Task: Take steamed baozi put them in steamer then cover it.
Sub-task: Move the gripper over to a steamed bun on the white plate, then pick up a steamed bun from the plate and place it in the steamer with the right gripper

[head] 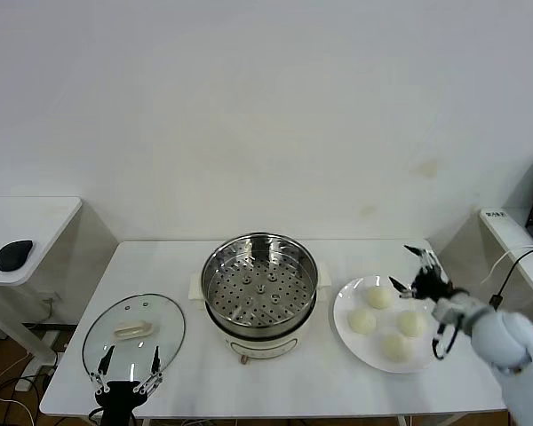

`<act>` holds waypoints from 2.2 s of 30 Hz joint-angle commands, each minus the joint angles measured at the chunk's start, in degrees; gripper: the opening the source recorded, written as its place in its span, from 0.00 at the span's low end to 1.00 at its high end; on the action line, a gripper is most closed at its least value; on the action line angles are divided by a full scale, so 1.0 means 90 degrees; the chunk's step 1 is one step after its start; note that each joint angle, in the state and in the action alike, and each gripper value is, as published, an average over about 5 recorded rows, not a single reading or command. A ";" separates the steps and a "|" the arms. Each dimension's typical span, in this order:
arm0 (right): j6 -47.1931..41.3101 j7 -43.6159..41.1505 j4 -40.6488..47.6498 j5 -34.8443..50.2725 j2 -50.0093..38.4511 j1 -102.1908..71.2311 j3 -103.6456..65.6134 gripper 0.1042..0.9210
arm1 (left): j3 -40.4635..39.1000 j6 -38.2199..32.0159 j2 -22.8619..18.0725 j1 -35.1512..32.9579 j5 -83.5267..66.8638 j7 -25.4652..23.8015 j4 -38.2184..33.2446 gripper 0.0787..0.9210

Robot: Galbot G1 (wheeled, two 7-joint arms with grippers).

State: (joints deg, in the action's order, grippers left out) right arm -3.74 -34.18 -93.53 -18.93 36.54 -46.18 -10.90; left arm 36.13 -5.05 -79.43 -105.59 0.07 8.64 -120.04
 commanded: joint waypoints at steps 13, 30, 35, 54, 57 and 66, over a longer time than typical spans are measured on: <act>-0.0720 -0.3201 0.2059 0.1194 -0.0448 0.5321 0.6267 0.88 | 0.0211 -0.0149 0.0033 0.0085 -0.0031 0.0112 0.0184 0.88; -0.0861 -0.2485 0.3141 0.1010 0.0833 0.4652 0.5927 0.88 | 0.0369 -0.0198 0.0045 0.0053 0.0008 0.0084 0.0241 0.88; -0.0859 -0.2415 0.3473 0.0865 0.1076 0.4628 0.5870 0.88 | 0.0412 -0.0216 0.0052 0.0030 0.0006 0.0079 0.0254 0.88; -0.0883 -0.2437 0.3844 0.0700 0.1252 0.4623 0.5892 0.69 | 0.0474 -0.0254 0.0060 0.0059 -0.0006 0.0079 0.0312 0.88; -0.0881 -0.2442 0.3804 0.0741 0.1241 0.4666 0.5900 0.65 | 0.0468 -0.0258 0.0060 0.0056 -0.0003 0.0079 0.0299 0.88; -0.0835 -0.2618 0.3269 0.1078 0.0922 0.5214 0.6177 0.56 | 0.0477 -0.0259 0.0101 0.0076 -0.0020 0.0075 0.0268 0.88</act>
State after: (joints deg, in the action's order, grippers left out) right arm -11.33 -57.14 -61.55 -10.64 46.12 -2.42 43.32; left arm 40.40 -7.41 -78.72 -104.90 -0.03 9.35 -117.46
